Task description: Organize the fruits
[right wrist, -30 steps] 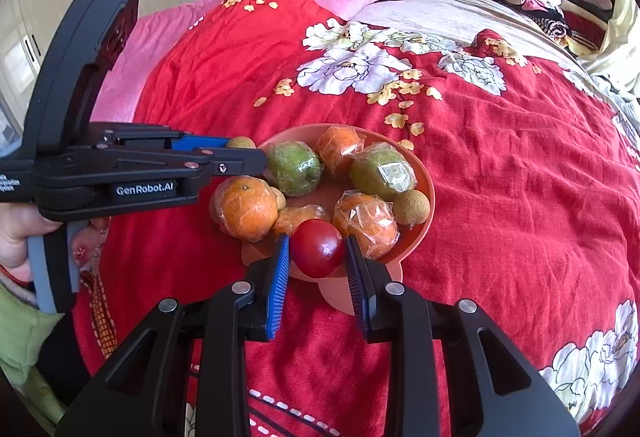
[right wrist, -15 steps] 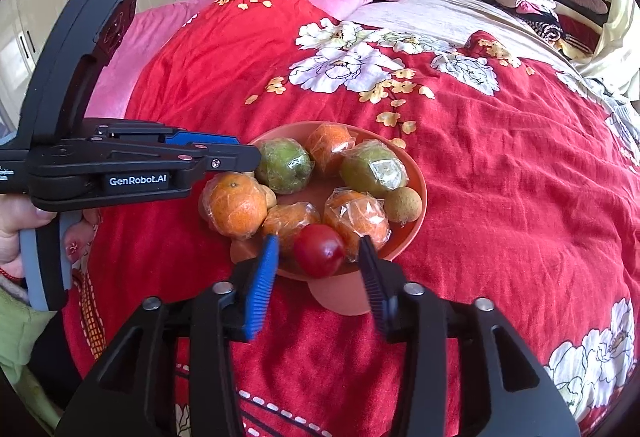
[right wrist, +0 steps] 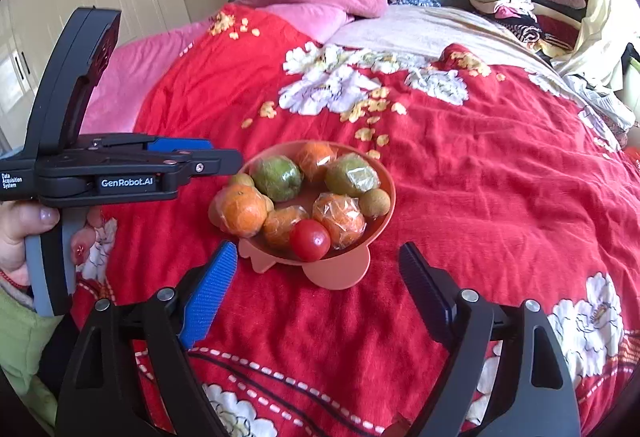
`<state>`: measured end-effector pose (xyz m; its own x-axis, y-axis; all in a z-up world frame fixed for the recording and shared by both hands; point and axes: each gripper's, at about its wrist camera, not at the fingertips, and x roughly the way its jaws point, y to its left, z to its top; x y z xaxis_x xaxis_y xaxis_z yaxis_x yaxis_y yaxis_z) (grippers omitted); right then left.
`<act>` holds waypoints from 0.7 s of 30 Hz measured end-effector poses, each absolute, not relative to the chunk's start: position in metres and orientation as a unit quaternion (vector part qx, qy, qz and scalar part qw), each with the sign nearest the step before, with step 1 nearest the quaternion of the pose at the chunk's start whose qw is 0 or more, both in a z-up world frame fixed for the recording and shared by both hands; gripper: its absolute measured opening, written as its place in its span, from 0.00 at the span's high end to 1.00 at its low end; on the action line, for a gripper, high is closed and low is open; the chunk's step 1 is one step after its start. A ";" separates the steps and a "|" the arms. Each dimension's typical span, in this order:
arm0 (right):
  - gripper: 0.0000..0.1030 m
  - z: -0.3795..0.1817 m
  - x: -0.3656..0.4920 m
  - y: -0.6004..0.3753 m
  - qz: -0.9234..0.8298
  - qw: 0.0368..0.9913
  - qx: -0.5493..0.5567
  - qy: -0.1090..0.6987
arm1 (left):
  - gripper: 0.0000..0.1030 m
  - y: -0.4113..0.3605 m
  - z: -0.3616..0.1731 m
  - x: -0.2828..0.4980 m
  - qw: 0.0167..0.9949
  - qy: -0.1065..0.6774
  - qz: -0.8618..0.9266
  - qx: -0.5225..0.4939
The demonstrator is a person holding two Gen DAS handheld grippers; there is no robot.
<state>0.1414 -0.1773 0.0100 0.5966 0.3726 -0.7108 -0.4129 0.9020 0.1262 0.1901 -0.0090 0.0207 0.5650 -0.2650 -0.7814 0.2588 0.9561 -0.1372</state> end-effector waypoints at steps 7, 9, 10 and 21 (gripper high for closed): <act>0.08 0.033 0.119 -0.188 0.209 0.906 -0.016 0.368 | 0.32 -0.003 0.048 0.160 0.899 0.419 -0.128 0.001; 0.06 0.039 0.111 -0.190 0.209 0.908 -0.012 0.362 | 0.29 -0.003 0.055 0.150 0.903 0.411 -0.123 0.001; 0.06 0.041 0.108 -0.191 0.208 0.910 -0.011 0.359 | 0.25 -0.004 0.058 0.144 0.906 0.406 -0.118 0.002; 0.05 0.055 0.066 -0.197 0.201 0.915 0.001 0.350 | 0.10 -0.005 0.081 0.083 0.922 0.377 -0.088 -0.010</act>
